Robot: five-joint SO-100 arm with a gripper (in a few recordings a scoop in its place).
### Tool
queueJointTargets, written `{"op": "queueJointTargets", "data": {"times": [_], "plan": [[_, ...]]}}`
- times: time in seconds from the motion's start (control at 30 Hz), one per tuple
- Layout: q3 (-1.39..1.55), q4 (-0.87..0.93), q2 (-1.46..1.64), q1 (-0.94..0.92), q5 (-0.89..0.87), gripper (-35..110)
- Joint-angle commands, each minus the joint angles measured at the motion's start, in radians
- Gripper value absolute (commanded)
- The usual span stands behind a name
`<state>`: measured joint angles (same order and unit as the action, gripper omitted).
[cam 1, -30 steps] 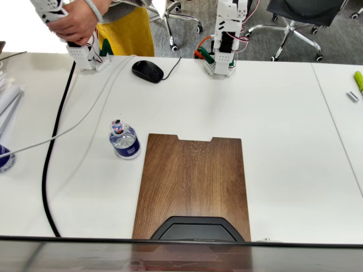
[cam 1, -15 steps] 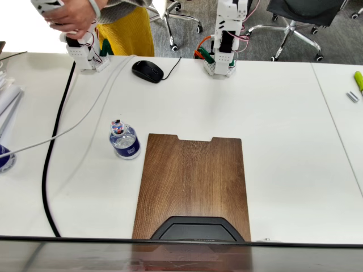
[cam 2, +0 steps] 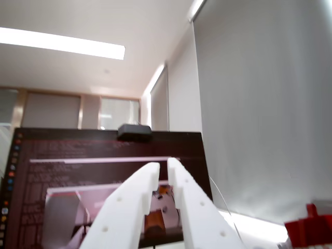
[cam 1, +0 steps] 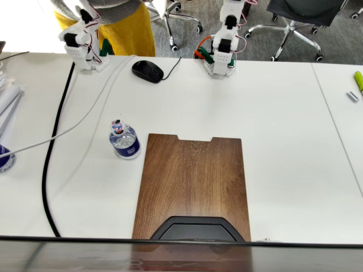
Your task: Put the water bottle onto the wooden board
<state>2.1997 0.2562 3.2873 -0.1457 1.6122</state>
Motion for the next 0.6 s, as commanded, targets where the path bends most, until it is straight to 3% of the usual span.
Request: {"op": "queueJointTargets", "data": {"times": [0.0,0.2,0.57], "plan": [[-0.149,0.356,0.009,-0.04,0.0,0],[-0.275,0.699,0.009,-0.084,-0.009,0],[-0.376,1.066,0.009,-0.133,0.003,0]]}}
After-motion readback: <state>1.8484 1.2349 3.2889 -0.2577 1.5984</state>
